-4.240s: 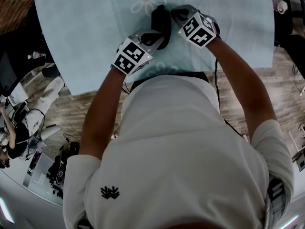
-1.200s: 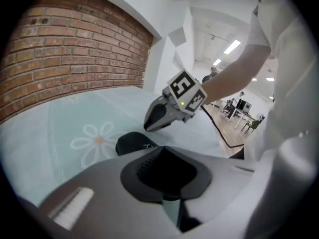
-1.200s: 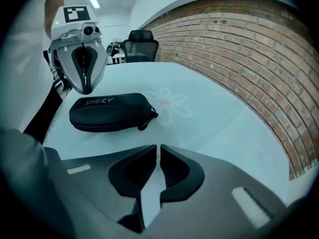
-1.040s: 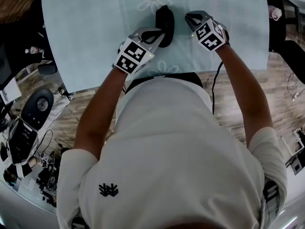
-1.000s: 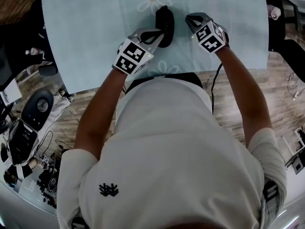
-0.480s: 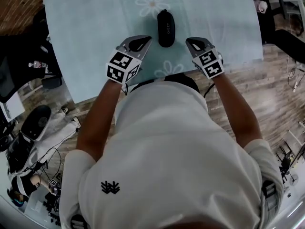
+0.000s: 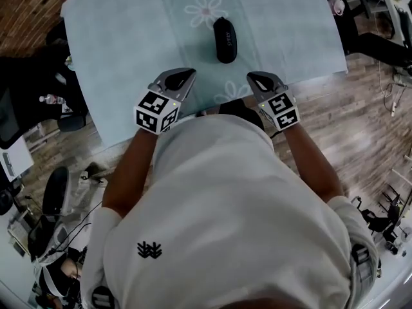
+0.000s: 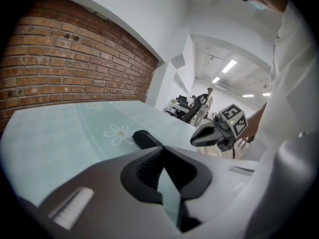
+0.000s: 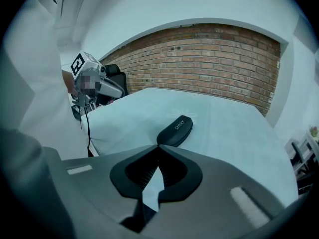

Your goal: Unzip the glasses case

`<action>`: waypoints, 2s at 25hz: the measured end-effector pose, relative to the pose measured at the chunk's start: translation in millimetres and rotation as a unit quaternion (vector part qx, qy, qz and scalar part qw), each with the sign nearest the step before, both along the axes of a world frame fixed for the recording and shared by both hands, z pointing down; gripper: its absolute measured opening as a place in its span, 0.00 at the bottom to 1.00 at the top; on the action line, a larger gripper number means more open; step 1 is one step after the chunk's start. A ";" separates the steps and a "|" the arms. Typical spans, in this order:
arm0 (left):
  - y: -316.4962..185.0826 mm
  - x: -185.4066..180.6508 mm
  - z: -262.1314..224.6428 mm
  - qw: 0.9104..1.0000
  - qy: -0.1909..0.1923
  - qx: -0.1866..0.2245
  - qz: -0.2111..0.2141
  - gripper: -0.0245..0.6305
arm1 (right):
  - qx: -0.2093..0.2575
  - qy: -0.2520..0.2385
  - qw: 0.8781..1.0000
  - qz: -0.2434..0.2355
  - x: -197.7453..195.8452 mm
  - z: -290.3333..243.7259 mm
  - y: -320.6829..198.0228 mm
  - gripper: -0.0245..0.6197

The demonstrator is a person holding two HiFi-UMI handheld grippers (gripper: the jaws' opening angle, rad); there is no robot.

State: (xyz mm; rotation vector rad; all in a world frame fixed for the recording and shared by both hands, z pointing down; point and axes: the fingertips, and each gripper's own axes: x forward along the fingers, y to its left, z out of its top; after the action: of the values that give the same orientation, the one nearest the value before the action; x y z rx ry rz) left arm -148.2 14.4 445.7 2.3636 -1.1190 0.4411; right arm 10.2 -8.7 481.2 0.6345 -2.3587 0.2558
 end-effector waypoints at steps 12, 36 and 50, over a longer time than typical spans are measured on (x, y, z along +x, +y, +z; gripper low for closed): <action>45.8 -6.8 0.4 1.000 0.007 -0.013 0.017 0.12 | 0.001 -0.015 1.000 0.009 -11.0 -24.8 44.3 0.04; 50.5 -19.8 3.1 1.000 0.008 -0.013 0.018 0.12 | 0.001 -0.022 1.000 0.020 -24.9 -31.6 44.3 0.04; 46.3 -27.7 11.0 1.000 0.010 -0.020 0.013 0.12 | 0.004 -0.019 0.999 0.043 -16.9 -32.9 26.9 0.04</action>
State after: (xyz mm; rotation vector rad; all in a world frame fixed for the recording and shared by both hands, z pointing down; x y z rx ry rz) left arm -175.9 60.7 456.6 2.3449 -1.0618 0.4441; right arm -6.7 18.2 448.3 0.7419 -2.3735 0.2989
